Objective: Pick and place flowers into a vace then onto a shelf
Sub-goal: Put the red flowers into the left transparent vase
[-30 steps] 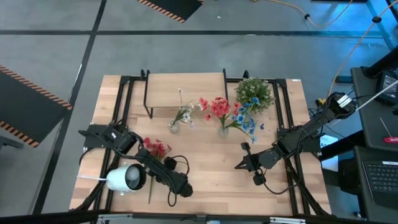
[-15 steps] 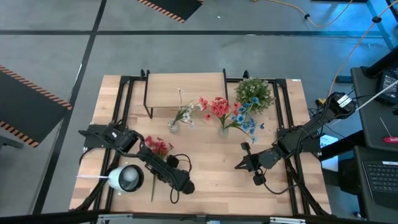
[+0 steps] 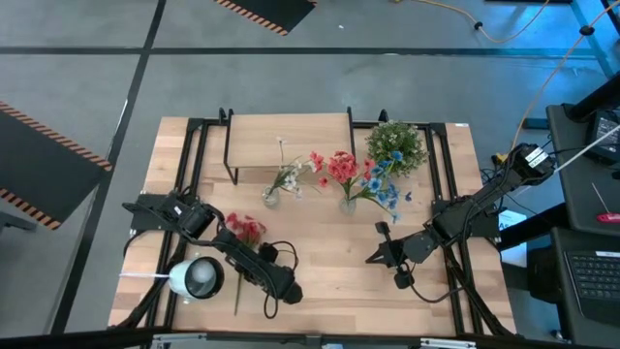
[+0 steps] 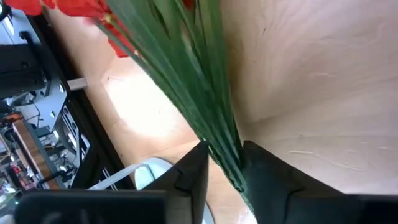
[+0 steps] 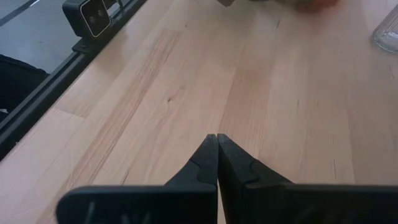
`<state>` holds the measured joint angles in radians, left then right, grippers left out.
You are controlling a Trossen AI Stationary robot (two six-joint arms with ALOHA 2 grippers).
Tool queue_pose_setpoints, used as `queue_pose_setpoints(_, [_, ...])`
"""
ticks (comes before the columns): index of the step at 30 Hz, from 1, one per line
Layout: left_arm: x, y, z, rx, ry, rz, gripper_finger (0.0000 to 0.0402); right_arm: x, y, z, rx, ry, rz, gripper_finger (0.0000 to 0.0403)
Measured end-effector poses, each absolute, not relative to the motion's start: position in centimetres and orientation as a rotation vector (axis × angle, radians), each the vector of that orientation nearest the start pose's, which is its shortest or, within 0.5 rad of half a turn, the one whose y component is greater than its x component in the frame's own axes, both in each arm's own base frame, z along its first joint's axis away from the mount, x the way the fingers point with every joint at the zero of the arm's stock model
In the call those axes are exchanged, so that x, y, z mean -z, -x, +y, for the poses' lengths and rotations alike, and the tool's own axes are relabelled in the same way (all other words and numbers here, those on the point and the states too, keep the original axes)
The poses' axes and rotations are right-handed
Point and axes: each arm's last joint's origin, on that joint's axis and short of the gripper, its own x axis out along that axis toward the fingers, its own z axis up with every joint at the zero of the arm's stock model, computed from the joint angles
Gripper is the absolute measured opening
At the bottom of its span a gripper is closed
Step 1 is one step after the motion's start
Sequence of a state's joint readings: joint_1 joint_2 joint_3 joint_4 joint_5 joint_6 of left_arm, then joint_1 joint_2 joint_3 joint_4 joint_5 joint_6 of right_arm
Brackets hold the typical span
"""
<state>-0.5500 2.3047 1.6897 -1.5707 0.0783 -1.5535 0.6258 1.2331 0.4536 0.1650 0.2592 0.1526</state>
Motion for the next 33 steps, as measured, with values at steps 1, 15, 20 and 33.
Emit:
queue_pose_setpoints(1, [-12.8,-31.9,-19.8,-1.237,0.387,1.764,0.0082,-16.8,-18.8,12.7,-0.310,0.118,0.583,0.0000])
queue_pose_setpoints(15, [-12.9,-31.9,-20.0,-1.209,0.363,1.771,0.0007,-16.8,-18.8,12.7,-0.311,0.121,0.582,0.0000])
queue_pose_setpoints(20, [-13.4,-32.0,-20.6,-1.180,0.356,1.743,0.0005,-16.8,-18.8,12.7,-0.311,0.122,0.582,0.0000])
queue_pose_setpoints(33, [-18.6,-34.8,-22.9,-0.979,0.325,1.400,0.0004,-16.8,-18.8,12.7,-0.312,0.122,0.582,0.0000])
